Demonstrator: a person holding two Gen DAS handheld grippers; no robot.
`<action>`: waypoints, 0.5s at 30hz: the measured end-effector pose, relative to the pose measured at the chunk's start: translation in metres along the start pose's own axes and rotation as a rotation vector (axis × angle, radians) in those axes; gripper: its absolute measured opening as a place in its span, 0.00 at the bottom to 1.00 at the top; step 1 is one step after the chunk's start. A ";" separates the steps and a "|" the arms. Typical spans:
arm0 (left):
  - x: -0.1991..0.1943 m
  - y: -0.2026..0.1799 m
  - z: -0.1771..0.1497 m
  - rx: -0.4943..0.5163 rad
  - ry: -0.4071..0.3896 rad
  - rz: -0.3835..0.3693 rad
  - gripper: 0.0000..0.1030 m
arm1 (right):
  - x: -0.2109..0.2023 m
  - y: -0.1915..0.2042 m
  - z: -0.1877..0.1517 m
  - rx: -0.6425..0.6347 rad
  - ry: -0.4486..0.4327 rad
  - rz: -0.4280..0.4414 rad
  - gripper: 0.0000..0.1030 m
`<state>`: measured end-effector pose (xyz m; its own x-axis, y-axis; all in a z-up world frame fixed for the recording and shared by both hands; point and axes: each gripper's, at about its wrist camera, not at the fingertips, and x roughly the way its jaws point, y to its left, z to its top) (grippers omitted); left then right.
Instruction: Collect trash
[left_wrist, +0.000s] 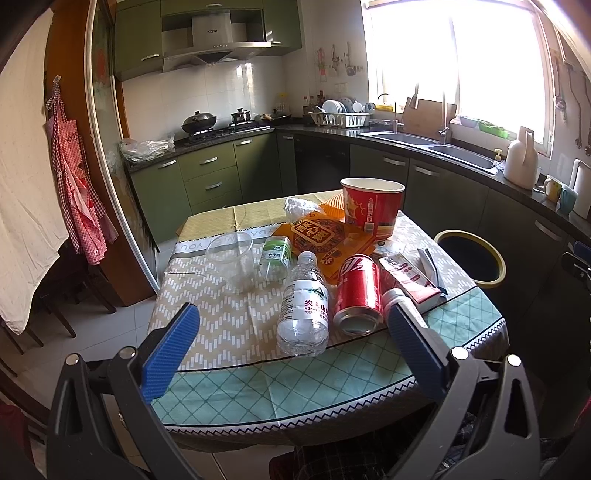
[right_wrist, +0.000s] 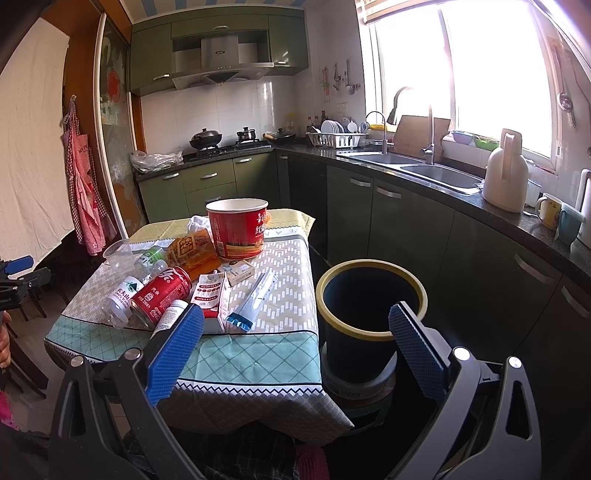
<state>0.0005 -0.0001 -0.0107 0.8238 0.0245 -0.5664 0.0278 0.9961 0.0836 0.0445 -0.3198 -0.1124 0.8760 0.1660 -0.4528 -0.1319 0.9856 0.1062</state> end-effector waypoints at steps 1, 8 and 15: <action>0.003 -0.002 0.000 0.005 0.005 0.001 0.95 | 0.001 -0.001 0.000 -0.002 0.005 0.000 0.96; 0.031 -0.001 0.018 0.015 0.073 -0.019 0.94 | 0.026 -0.017 0.033 -0.004 0.059 0.129 0.96; 0.081 0.005 0.057 0.041 0.177 -0.025 0.94 | 0.093 -0.027 0.099 -0.021 0.240 0.202 0.96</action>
<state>0.0996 0.0018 -0.0094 0.7098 0.0180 -0.7042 0.0733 0.9924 0.0992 0.1751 -0.3346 -0.0700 0.6967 0.3590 -0.6210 -0.3036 0.9320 0.1981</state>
